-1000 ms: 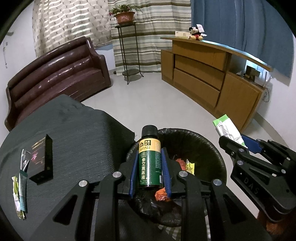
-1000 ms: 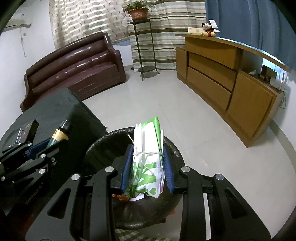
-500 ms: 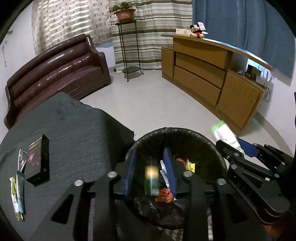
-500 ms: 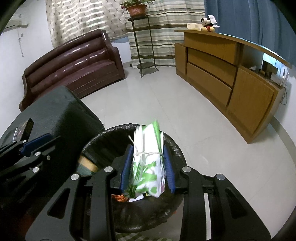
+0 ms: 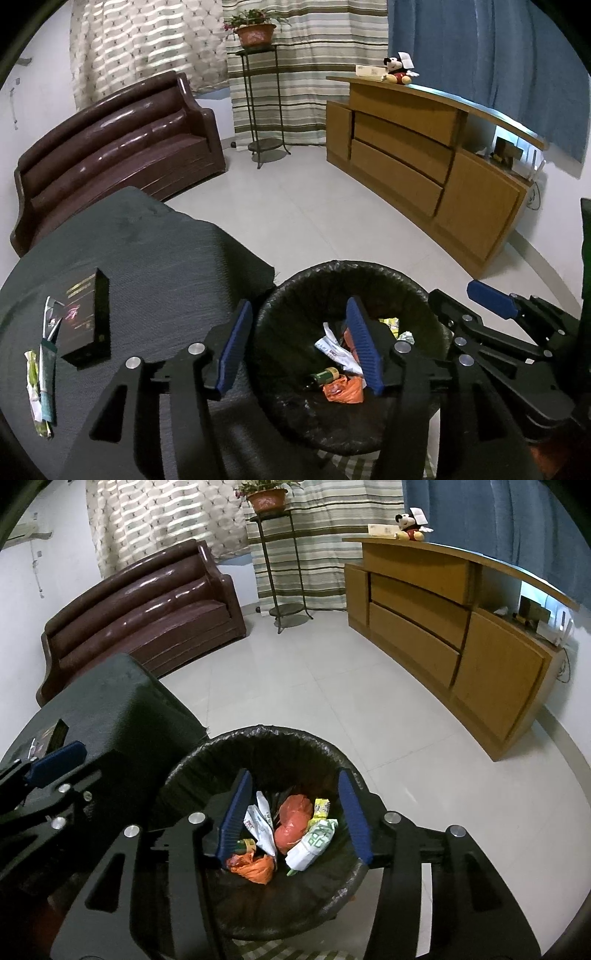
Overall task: Collect trash
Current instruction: 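Carry the green bottle and green-white wrapper over the bin and open both grippers, then grasp the white paper bundle with the left gripper while the right gripper approaches the blue-white tube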
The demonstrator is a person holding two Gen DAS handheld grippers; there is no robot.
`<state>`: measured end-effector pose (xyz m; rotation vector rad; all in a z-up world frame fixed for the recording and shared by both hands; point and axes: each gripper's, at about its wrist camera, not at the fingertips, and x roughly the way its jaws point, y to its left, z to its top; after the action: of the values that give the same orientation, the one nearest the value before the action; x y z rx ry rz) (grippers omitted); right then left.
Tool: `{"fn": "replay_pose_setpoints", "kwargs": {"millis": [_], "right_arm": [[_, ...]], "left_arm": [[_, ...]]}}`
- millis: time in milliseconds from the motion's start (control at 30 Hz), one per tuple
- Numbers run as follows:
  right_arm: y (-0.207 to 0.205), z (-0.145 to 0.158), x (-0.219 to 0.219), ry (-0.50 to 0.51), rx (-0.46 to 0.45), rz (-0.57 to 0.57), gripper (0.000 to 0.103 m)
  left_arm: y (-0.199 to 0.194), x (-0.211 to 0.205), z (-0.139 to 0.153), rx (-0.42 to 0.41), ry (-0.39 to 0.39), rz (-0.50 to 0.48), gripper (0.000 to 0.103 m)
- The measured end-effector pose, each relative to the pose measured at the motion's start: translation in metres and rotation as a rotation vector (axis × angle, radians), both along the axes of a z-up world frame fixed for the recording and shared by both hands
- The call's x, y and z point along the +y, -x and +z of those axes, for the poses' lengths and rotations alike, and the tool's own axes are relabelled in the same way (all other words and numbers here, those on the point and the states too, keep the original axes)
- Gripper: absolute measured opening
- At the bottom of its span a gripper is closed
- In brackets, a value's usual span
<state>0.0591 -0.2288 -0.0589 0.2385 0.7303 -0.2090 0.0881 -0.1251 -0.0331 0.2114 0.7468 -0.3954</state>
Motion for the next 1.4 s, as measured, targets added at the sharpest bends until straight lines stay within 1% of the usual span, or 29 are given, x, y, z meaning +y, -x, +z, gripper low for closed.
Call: {"fn": "replay_pose_setpoints", "kwargs": {"millis": [167, 300, 633, 833, 1067, 1167, 1267, 1333, 1400], "right_arm": [[0.003, 0.004, 0.006, -0.003, 0.004, 0.011, 0.05], [0.001, 0.005, 0.02, -0.008, 0.011, 0.038, 0.051], [-0.009, 0.014, 0.075, -0.001, 0.007, 0.147, 0.051], [-0.018, 0.017, 0.117, -0.013, 0.01, 0.224, 0.051], [-0.028, 0.022, 0.166, -0.009, 0.012, 0.318, 0.051], [-0.031, 0.026, 0.18, 0.029, 0.023, 0.344, 0.052], [-0.032, 0.029, 0.183, 0.002, 0.018, 0.347, 0.054], [-0.034, 0.03, 0.186, 0.0, 0.02, 0.348, 0.056], [-0.036, 0.028, 0.19, 0.002, 0.028, 0.357, 0.056]], "left_arm": [[0.002, 0.017, 0.004, -0.001, 0.003, 0.031, 0.056], [0.005, 0.04, 0.005, 0.001, -0.001, 0.069, 0.056], [0.005, 0.114, 0.008, 0.01, -0.015, 0.227, 0.056], [0.005, 0.167, 0.01, 0.012, -0.021, 0.344, 0.056], [0.004, 0.22, 0.011, 0.015, -0.011, 0.453, 0.056], [0.001, 0.237, 0.01, 0.028, 0.0, 0.491, 0.056], [-0.003, 0.251, 0.005, 0.049, 0.015, 0.523, 0.056], [-0.004, 0.256, 0.004, 0.056, 0.016, 0.531, 0.056], [-0.005, 0.258, 0.001, 0.065, 0.011, 0.532, 0.056]]}}
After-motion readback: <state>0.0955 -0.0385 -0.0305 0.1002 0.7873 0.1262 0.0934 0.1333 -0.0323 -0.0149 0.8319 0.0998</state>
